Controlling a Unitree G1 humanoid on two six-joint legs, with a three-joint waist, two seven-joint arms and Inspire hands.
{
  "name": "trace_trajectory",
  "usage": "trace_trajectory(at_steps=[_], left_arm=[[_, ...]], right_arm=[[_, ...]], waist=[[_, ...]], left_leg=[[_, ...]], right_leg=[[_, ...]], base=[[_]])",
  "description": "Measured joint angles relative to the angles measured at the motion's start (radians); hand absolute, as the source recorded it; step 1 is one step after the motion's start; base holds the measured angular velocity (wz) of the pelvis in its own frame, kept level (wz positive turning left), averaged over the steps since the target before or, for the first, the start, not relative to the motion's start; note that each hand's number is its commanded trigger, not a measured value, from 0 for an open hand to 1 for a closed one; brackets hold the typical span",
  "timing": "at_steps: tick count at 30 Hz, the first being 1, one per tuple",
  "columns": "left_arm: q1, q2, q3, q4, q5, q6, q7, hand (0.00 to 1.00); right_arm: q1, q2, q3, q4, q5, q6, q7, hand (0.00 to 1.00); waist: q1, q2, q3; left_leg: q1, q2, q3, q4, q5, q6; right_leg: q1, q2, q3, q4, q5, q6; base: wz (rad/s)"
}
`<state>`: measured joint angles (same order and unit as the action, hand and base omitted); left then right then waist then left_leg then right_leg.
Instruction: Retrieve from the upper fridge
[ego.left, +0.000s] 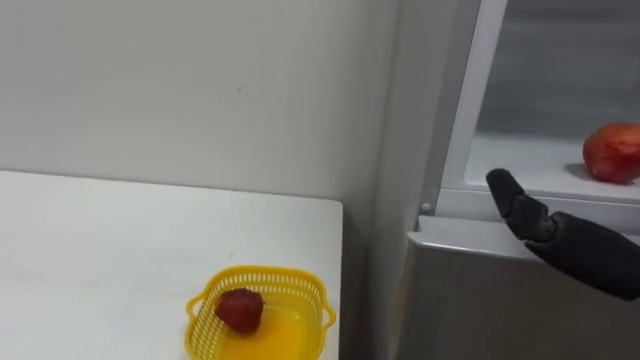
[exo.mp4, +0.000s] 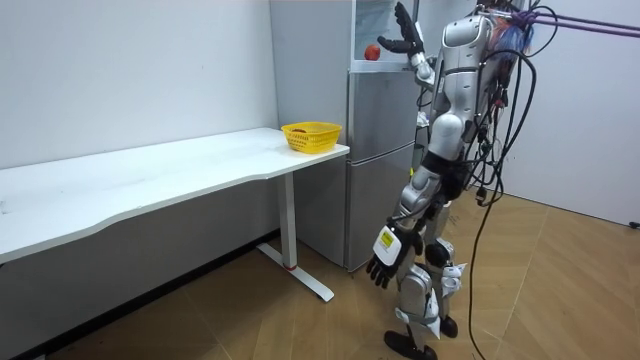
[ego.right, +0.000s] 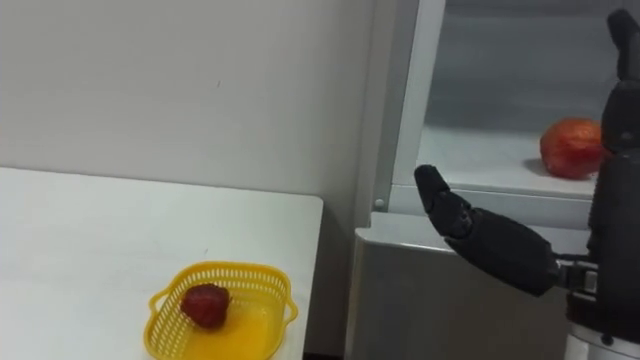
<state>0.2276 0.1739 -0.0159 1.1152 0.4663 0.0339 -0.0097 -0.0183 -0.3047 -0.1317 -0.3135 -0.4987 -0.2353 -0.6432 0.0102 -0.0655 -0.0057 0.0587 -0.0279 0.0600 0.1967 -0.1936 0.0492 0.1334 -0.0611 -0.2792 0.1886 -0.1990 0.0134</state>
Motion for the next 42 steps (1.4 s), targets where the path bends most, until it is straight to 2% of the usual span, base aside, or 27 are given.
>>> trace_trajectory(at_steps=[6,8,10,15,18,22,25,27,31,36,38,42], left_arm=[[0.011,0.001,0.016,0.000,0.000,0.001,-0.002,0.00],[0.009,0.001,0.027,-0.001,0.001,0.001,-0.002,0.00],[0.007,0.001,0.044,-0.009,0.002,0.003,-0.002,0.00],[0.005,0.005,0.045,-0.028,0.002,0.009,-0.024,0.00],[0.004,0.014,0.048,-0.047,0.007,0.009,-0.026,0.00],[-0.001,0.026,0.052,-0.048,0.007,0.010,-0.025,0.00],[-0.005,0.036,0.052,-0.044,0.007,0.017,-0.030,0.00],[-0.006,0.036,0.052,-0.041,0.006,0.029,-0.034,0.00],[0.001,0.040,0.051,-0.041,0.005,0.034,-0.044,0.00],[0.004,0.044,0.051,-0.043,0.006,0.034,-0.043,0.00],[0.005,0.048,0.055,-0.044,0.007,0.034,-0.042,0.00],[0.011,0.048,0.058,-0.042,0.008,0.034,-0.042,0.00]], right_arm=[[-0.012,-0.024,-0.051,0.034,0.035,0.000,-0.038,0.00],[-0.028,-0.040,-0.058,0.063,0.047,0.011,-0.039,0.00],[-0.049,-0.063,-0.062,0.092,0.058,0.025,-0.031,0.00],[-0.158,-0.066,-0.070,0.227,0.058,0.054,-0.019,0.00],[-0.189,-0.072,-0.070,0.279,0.062,0.063,-0.019,0.00],[-0.247,-0.114,-0.070,0.360,0.074,0.069,-0.019,0.00],[-0.277,-0.154,-0.070,0.403,0.111,0.100,-0.016,0.00],[-0.290,-0.179,-0.070,0.433,0.138,0.116,-0.016,0.00],[-0.312,-0.202,-0.069,0.467,0.166,0.143,-0.015,0.00],[-0.353,-0.241,-0.052,0.525,0.157,0.150,0.009,0.00],[-0.360,-0.262,-0.052,0.537,0.155,0.153,0.015,0.00],[-0.387,-0.285,-0.052,0.552,0.154,0.155,0.015,0.00]], waist=[[0.004,-0.013,0.0031],[0.008,-0.021,0.0014],[0.011,-0.029,0.0062],[0.014,-0.043,0.0062],[0.021,-0.050,0.0031],[0.021,-0.051,0.0045],[0.022,-0.056,0.0073],[0.023,-0.059,0.0066],[0.023,-0.065,0.0053],[0.025,-0.077,0.0051],[0.026,-0.091,-0.0020],[0.028,-0.102,-0.0050]], left_leg=[[-0.002,-0.001,-0.002,0.000,0.000,0.000],[-0.009,-0.001,-0.004,0.000,0.001,-0.001],[-0.015,-0.001,-0.006,0.002,0.002,-0.002],[-0.017,-0.001,-0.009,0.002,0.001,-0.001],[-0.021,-0.002,-0.020,0.008,0.002,-0.002],[-0.027,-0.004,-0.022,0.006,0.002,-0.002],[-0.031,-0.003,-0.030,0.006,0.002,-0.002],[-0.031,-0.003,-0.034,0.006,0.002,-0.002],[-0.033,-0.004,-0.039,0.006,0.002,-0.002],[-0.038,-0.003,-0.039,0.006,0.004,-0.005],[-0.046,-0.001,-0.039,0.007,0.005,-0.007],[-0.048,-0.002,-0.039,0.010,0.007,-0.006]], right_leg=[[-0.008,-0.001,-0.001,0.001,0.000,0.000],[-0.012,0.000,0.000,0.001,0.000,0.000],[-0.013,0.000,-0.003,0.000,0.000,0.000],[-0.013,-0.003,-0.027,0.001,0.000,0.000],[-0.011,-0.005,-0.050,0.000,0.000,0.000],[-0.009,-0.005,-0.060,-0.001,0.000,0.000],[-0.010,-0.005,-0.069,-0.002,0.000,0.000],[-0.010,-0.005,-0.071,-0.002,0.000,0.001],[-0.010,-0.004,-0.072,-0.002,0.000,0.000],[-0.016,-0.003,-0.071,-0.002,0.000,0.000],[-0.025,-0.002,-0.071,-0.001,0.000,0.000],[-0.027,-0.003,-0.077,-0.001,0.000,0.000]], base=[[0.00],[0.00],[0.02],[0.05],[0.11],[0.09],[0.05],[0.04],[0.02],[0.00],[0.00],[0.00]])
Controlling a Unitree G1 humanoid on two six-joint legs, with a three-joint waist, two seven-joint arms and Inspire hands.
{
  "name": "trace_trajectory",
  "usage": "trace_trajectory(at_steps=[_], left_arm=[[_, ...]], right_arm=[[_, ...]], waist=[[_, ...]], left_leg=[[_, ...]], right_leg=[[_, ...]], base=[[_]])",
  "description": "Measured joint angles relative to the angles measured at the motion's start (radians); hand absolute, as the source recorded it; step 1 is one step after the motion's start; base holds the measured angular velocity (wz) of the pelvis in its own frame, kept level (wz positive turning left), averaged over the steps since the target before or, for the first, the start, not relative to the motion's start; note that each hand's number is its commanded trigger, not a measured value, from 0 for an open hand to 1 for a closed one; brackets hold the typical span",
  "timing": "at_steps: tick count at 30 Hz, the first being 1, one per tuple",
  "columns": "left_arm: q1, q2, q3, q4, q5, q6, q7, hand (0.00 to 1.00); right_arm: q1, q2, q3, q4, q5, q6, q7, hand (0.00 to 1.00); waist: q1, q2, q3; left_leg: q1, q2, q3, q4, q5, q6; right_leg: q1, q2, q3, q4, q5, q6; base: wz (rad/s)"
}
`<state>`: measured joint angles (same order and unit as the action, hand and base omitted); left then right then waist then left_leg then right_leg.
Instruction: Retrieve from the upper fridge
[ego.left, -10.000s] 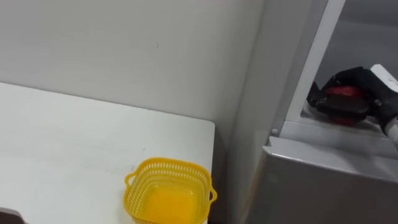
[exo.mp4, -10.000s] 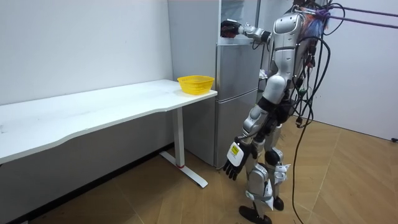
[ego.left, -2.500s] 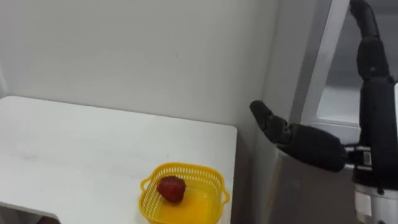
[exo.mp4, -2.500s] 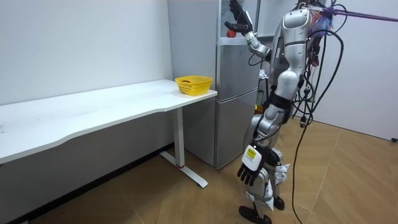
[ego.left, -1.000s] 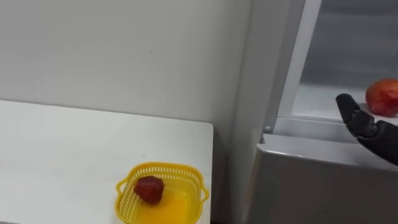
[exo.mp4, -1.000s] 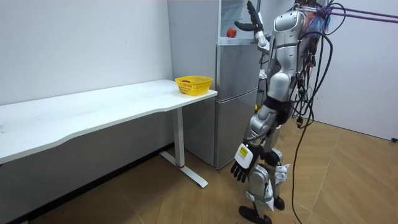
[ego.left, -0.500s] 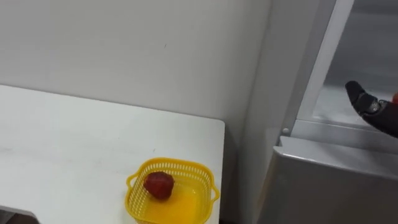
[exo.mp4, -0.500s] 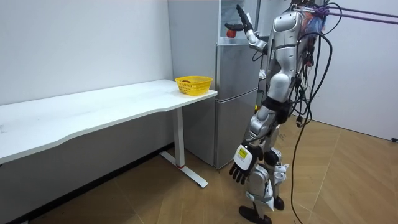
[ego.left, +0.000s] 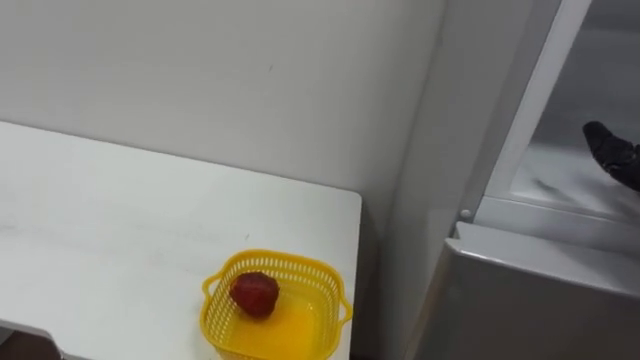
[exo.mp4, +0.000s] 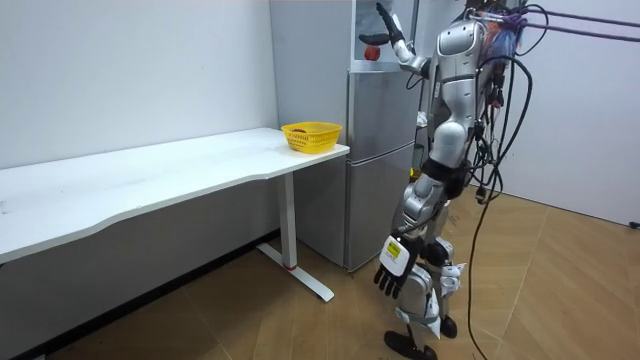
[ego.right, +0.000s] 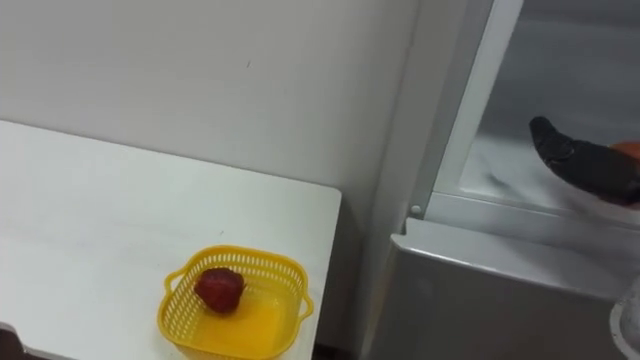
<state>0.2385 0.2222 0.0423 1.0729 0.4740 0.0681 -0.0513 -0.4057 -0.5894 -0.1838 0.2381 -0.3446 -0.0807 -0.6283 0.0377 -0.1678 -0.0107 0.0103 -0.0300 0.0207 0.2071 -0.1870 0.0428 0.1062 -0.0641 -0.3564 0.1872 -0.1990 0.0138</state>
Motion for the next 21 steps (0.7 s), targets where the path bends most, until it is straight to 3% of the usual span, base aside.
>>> trace_trajectory(at_steps=[2,6,11,14,21], left_arm=[[0.003,0.001,0.003,-0.004,0.000,0.003,-0.004,0.00],[0.006,0.015,0.003,-0.023,-0.002,0.020,-0.023,0.00],[0.019,0.038,0.002,-0.035,-0.009,0.021,-0.037,0.00],[0.022,0.047,0.002,-0.052,-0.009,0.021,-0.041,0.00],[0.027,0.057,0.001,-0.059,-0.009,0.021,-0.046,0.00]], right_arm=[[-0.022,-0.007,0.002,0.030,0.000,0.003,0.000,0.00],[-0.049,-0.043,0.020,0.115,0.005,0.037,0.021,0.00],[-0.080,-0.062,0.038,0.157,0.009,0.059,0.057,0.00],[-0.083,-0.082,0.046,0.158,0.009,0.061,0.073,0.00],[-0.090,-0.088,0.069,0.216,0.027,0.072,0.106,0.00]], waist=[[0.000,-0.003,-0.0017],[0.002,-0.012,0.0040],[-0.005,-0.008,0.0063],[-0.005,0.002,0.0135],[0.000,-0.001,0.0084]], left_leg=[[0.000,0.000,-0.002,0.000,0.000,0.000],[-0.003,-0.001,-0.008,-0.001,0.000,0.000],[-0.017,-0.002,-0.014,0.011,-0.001,0.000],[-0.020,-0.002,-0.017,0.015,-0.001,0.000],[-0.020,-0.001,-0.023,0.016,0.000,0.000]], right_leg=[[0.000,0.000,-0.004,0.000,0.000,0.000],[0.002,0.000,-0.007,0.001,0.000,0.000],[-0.003,-0.002,-0.017,0.003,0.000,0.000],[-0.005,-0.003,-0.020,0.009,0.000,0.000],[-0.006,-0.004,-0.031,0.018,0.000,0.000]], base=[[0.02],[0.03],[0.05],[0.03],[0.02]])
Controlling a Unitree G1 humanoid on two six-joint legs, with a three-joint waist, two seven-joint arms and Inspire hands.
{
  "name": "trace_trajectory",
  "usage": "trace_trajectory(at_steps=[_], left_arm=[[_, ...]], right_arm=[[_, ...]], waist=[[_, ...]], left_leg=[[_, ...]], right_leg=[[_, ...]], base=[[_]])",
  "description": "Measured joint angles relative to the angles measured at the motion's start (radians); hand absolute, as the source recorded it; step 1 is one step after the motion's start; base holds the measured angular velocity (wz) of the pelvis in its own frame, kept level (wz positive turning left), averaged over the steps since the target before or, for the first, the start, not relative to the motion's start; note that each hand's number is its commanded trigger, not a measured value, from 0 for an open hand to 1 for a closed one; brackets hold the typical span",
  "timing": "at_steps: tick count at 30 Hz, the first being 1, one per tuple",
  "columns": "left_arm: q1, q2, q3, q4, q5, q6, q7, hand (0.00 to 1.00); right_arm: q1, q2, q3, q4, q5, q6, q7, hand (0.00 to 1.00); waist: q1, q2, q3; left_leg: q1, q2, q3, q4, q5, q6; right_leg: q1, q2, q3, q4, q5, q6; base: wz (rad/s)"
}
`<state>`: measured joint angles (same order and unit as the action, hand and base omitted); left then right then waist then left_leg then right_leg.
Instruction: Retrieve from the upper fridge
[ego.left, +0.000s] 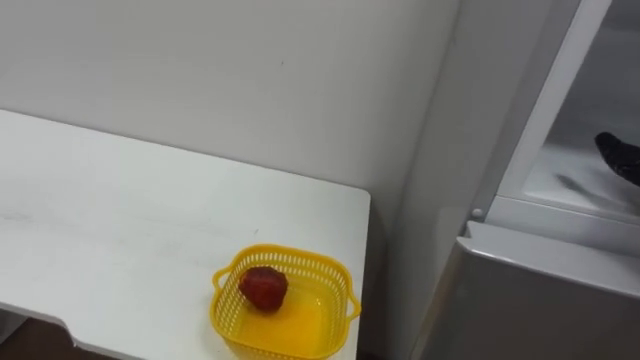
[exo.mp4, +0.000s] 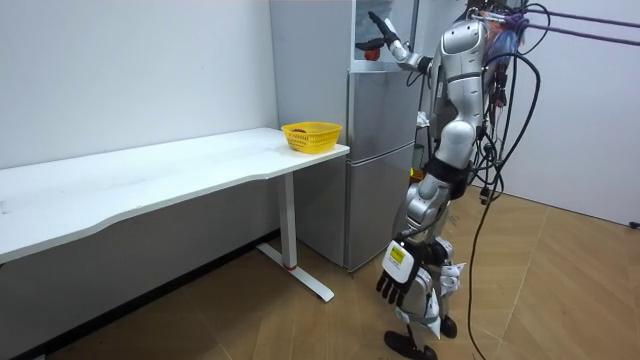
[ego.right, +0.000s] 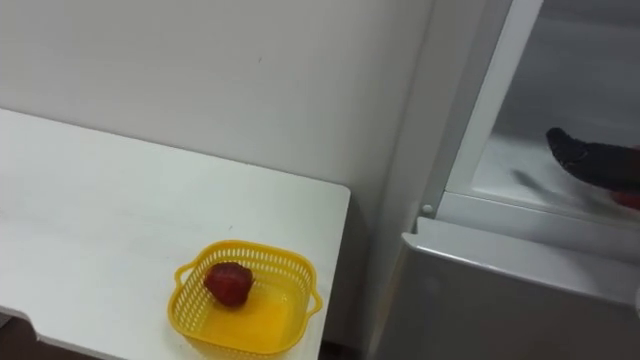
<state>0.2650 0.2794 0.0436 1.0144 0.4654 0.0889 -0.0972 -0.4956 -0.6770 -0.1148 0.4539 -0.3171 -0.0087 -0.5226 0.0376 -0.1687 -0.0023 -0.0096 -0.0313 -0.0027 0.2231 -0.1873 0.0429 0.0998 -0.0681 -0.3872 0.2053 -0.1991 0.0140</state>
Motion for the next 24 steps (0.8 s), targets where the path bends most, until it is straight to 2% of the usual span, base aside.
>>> trace_trajectory(at_steps=[4,6,12,17,19,24], left_arm=[[0.003,0.000,0.000,-0.011,0.000,0.001,0.001,0.00],[0.002,0.000,0.000,-0.016,-0.001,0.002,0.002,0.00],[0.003,0.000,0.002,-0.018,0.000,0.010,0.001,0.00],[0.010,0.000,0.012,-0.022,0.000,0.023,0.002,0.00],[0.013,0.000,0.012,-0.022,0.001,0.036,0.002,0.00],[0.023,0.000,0.014,-0.022,0.008,0.038,-0.008,0.00]], right_arm=[[-0.006,0.000,0.032,0.047,0.008,0.011,0.039,0.00],[-0.016,0.000,0.040,0.080,0.011,0.012,0.054,0.00],[-0.025,-0.002,0.044,0.090,0.065,0.026,0.125,0.00],[-0.025,-0.003,0.044,0.090,0.129,0.039,0.186,0.00],[-0.025,-0.004,0.044,0.094,0.142,0.055,0.212,0.00],[-0.025,-0.015,0.043,0.101,0.161,0.055,0.257,0.00]], waist=[[0.000,-0.007,-0.0054],[-0.001,-0.007,-0.0055],[-0.007,0.005,-0.0110],[-0.009,0.013,-0.0083],[-0.009,0.015,-0.0077],[-0.008,0.016,-0.0078]], left_leg=[[0.000,0.000,0.001,0.001,0.000,0.000],[-0.001,-0.001,-0.001,0.003,0.000,0.000],[-0.003,-0.001,-0.005,0.010,0.000,0.000],[0.005,-0.001,-0.007,0.011,0.000,0.000],[0.005,-0.001,-0.007,0.013,0.000,0.000],[0.008,-0.001,-0.006,0.013,0.000,0.000]], right_leg=[[0.001,0.000,-0.002,-0.001,0.000,0.000],[0.001,0.000,-0.003,-0.001,0.000,0.000],[0.005,0.000,-0.012,-0.002,0.000,0.000],[0.015,-0.001,-0.014,-0.002,0.000,0.000],[0.016,0.000,-0.014,-0.002,0.000,0.000],[0.019,-0.001,-0.015,-0.002,0.000,0.000]], base=[[0.00],[0.02],[0.03],[0.00],[0.00],[0.00]])
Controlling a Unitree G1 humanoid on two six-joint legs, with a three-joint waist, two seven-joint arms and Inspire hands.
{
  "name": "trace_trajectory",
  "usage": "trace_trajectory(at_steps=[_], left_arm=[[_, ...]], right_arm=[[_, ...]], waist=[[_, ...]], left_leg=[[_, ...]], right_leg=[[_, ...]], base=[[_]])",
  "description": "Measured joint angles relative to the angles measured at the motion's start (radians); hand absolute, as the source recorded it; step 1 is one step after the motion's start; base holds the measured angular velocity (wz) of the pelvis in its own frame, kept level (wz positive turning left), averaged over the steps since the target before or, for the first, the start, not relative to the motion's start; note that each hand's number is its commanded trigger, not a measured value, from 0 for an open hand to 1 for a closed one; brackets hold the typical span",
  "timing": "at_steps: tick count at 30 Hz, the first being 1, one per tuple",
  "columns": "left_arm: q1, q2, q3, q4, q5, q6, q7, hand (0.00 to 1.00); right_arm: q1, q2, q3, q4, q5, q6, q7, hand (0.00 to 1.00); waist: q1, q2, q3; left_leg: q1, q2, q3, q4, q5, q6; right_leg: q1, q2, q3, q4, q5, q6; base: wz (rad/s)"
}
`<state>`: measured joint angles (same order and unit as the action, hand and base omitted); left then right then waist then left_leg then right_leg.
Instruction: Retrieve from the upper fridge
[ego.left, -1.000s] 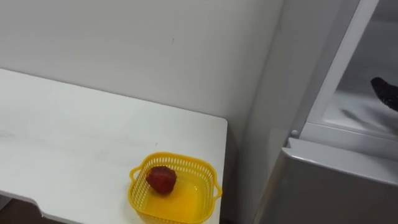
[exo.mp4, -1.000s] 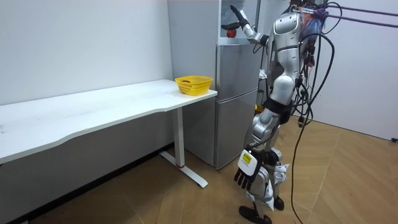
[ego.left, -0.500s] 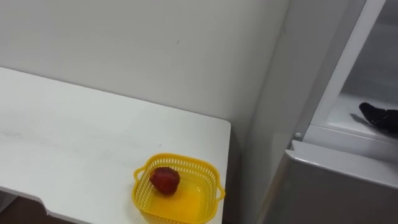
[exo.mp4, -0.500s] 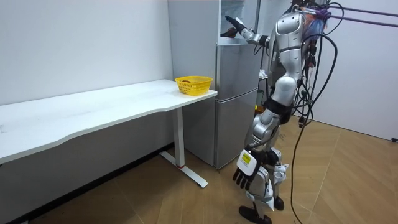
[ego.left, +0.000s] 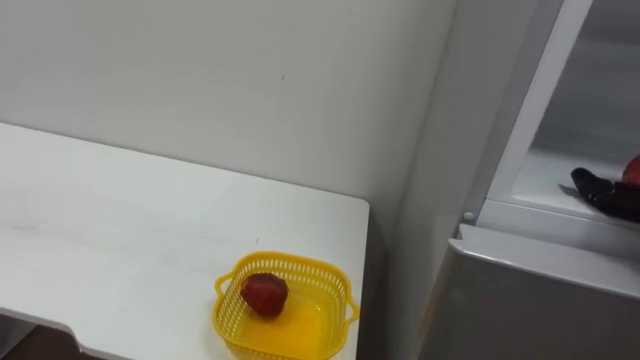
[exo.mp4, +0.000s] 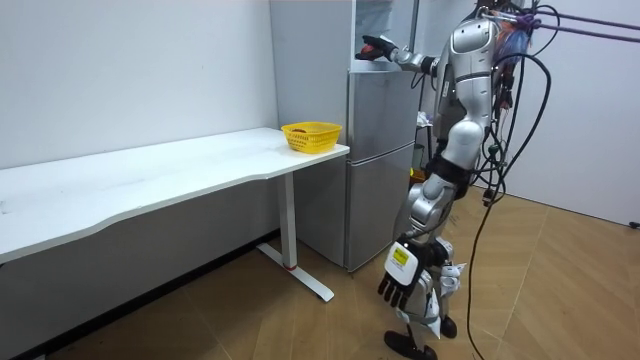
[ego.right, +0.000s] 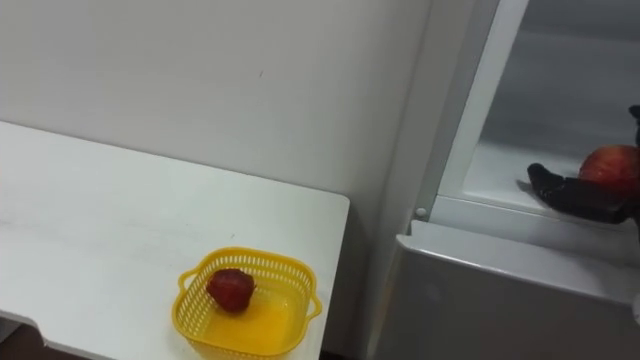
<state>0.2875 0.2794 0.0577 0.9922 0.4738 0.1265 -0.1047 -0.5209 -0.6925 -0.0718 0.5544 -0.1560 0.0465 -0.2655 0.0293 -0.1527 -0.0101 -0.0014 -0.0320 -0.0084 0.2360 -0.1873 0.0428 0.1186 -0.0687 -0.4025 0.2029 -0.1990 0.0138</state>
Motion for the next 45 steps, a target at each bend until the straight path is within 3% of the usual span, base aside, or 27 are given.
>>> trace_trajectory(at_steps=[7,11,12,13,14,15,16,24,28,33,34,35,36,45], left_arm=[[-0.002,0.000,0.000,0.000,0.000,0.006,-0.018,0.00],[-0.001,0.000,0.001,0.000,-0.001,0.006,-0.023,0.00],[-0.002,0.000,0.003,0.000,-0.001,0.006,-0.026,0.00],[-0.002,0.000,0.008,0.000,-0.001,0.006,-0.030,0.00],[-0.001,0.000,0.009,0.000,-0.001,0.006,-0.030,0.00],[-0.001,0.000,0.013,0.000,-0.001,0.006,-0.030,0.00],[-0.001,0.000,0.017,0.000,-0.001,0.006,-0.031,0.00],[0.002,0.000,0.018,0.000,-0.001,0.004,-0.031,0.00],[0.001,0.000,0.018,0.000,-0.001,0.004,-0.031,0.00],[0.002,0.001,0.018,0.000,-0.001,0.004,-0.031,0.00],[0.001,0.001,0.018,0.000,-0.001,0.004,-0.031,0.00],[0.000,0.001,0.018,0.000,-0.001,0.004,-0.031,0.00],[-0.001,0.001,0.018,0.000,-0.001,0.004,-0.031,0.00],[-0.002,0.002,0.018,-0.001,-0.001,0.004,-0.031,0.00]], right_arm=[[0.000,-0.007,0.000,0.015,0.021,-0.003,0.051,0.00],[0.000,-0.012,0.000,0.058,0.055,-0.001,0.097,0.00],[0.000,-0.012,0.000,0.061,0.068,-0.001,0.106,0.05],[-0.001,-0.014,-0.001,0.061,0.073,-0.001,0.115,0.28],[-0.001,-0.015,-0.001,0.061,0.075,-0.001,0.119,0.70],[-0.001,-0.017,-0.001,0.061,0.077,-0.001,0.125,0.89],[-0.001,-0.018,-0.001,0.061,0.078,-0.001,0.131,1.00],[-0.001,-0.022,-0.001,0.066,0.087,-0.002,0.146,1.00],[-0.004,-0.051,-0.001,0.066,0.086,-0.003,0.147,1.00],[-0.009,-0.057,-0.001,0.066,0.085,-0.005,0.133,1.00],[-0.009,-0.058,-0.001,0.066,0.083,-0.005,0.128,0.89],[-0.010,-0.058,-0.001,0.066,0.080,-0.005,0.126,0.68],[-0.010,-0.058,-0.001,0.066,0.077,-0.005,0.125,0.00],[-0.017,-0.058,0.000,0.066,0.073,-0.005,0.127,0.00]], waist=[[0.000,0.000,-0.0015],[0.000,-0.006,-0.0066],[-0.001,-0.006,-0.0066],[-0.001,-0.006,-0.0067],[-0.002,-0.006,-0.0068],[-0.001,-0.006,-0.0065],[-0.002,-0.006,-0.0065],[-0.002,-0.008,-0.0018],[0.000,-0.011,-0.0015],[0.005,-0.011,-0.0011],[0.005,-0.011,-0.0009],[0.006,-0.011,-0.0008],[0.006,-0.012,-0.0007],[0.006,-0.013,0.0042]], left_leg=[[0.012,0.001,0.001,-0.003,0.000,0.000],[0.012,0.001,0.001,-0.003,0.000,0.000],[0.012,0.001,0.001,-0.003,0.000,0.000],[0.012,0.001,0.001,-0.002,0.000,0.000],[0.012,0.001,0.001,-0.002,0.000,0.000],[0.012,0.001,0.001,-0.002,0.000,0.000],[0.012,0.001,0.001,-0.002,0.000,0.000],[0.013,0.001,0.002,-0.002,0.000,0.000],[0.013,0.000,0.001,-0.002,0.000,0.000],[0.015,0.002,0.002,-0.003,0.000,0.000],[0.015,0.002,0.001,-0.004,0.000,0.000],[0.015,0.002,0.001,-0.004,0.000,0.000],[0.015,0.002,0.001,-0.004,0.000,0.000],[0.014,0.001,0.001,-0.006,0.000,0.000]], right_leg=[[0.010,0.000,0.001,-0.001,0.000,0.000],[0.011,0.000,0.001,-0.001,0.000,0.000],[0.011,0.000,0.001,-0.001,0.000,0.000],[0.011,0.000,0.001,-0.001,0.000,0.000],[0.011,0.000,0.000,-0.001,0.000,0.000],[0.012,0.000,0.000,-0.001,0.000,0.000],[0.012,0.000,0.000,-0.001,0.000,0.000],[0.013,0.001,0.002,-0.001,0.000,0.000],[0.012,0.001,0.003,-0.001,0.000,0.000],[0.013,0.001,0.004,-0.001,0.000,0.000],[0.013,0.001,0.004,-0.001,0.000,0.000],[0.013,0.001,0.004,-0.001,0.000,0.000],[0.013,0.001,0.004,-0.001,0.000,0.000],[0.010,0.001,0.005,-0.001,0.000,0.000]], base=[[0.00],[0.00],[0.00],[0.00],[0.00],[0.00],[0.00],[0.00],[0.00],[0.00],[0.00],[0.00],[0.00],[0.00]])
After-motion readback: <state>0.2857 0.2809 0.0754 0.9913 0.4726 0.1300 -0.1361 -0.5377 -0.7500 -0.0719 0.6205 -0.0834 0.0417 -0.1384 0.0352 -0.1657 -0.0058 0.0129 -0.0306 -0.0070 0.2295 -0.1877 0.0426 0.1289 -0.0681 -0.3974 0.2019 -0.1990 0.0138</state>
